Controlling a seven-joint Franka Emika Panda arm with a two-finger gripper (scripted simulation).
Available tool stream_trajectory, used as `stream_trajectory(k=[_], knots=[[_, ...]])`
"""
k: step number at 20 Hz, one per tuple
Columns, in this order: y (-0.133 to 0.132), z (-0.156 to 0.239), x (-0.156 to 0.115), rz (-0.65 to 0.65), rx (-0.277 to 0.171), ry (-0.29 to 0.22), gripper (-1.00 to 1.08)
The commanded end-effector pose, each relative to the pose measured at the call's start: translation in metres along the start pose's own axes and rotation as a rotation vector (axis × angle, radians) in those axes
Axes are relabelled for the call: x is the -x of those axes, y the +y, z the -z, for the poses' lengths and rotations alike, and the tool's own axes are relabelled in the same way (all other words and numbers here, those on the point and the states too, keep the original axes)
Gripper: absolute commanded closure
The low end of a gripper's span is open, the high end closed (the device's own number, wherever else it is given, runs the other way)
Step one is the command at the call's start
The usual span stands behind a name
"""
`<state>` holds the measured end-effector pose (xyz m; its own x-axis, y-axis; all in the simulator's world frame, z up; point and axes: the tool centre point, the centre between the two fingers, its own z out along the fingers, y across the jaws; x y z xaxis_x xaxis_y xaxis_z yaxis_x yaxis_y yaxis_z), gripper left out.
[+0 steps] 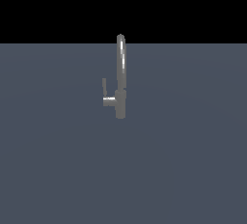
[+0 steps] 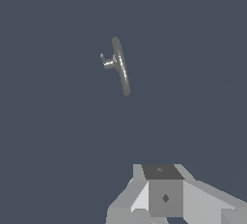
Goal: Turn on the faucet by rotating a designated handle.
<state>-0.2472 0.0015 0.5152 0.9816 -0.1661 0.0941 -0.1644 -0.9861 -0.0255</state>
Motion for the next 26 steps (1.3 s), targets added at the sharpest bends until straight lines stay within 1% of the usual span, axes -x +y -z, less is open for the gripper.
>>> stream_trajectory(k=[1,7,15,21,26], knots=[[-0.007,0.012,0.0,-0.039,0.005,0.04,1.08],[-0.033,0.046,0.001,-0.165,0.027,0.167,1.08],[-0.086,0.079,-0.002,-0.345,0.072,0.346,1.08],[-0.131,0.083,-0.012,-0.466,0.115,0.46,1.08],[-0.168,0.07,-0.028,-0.559,0.157,0.54,1.08]])
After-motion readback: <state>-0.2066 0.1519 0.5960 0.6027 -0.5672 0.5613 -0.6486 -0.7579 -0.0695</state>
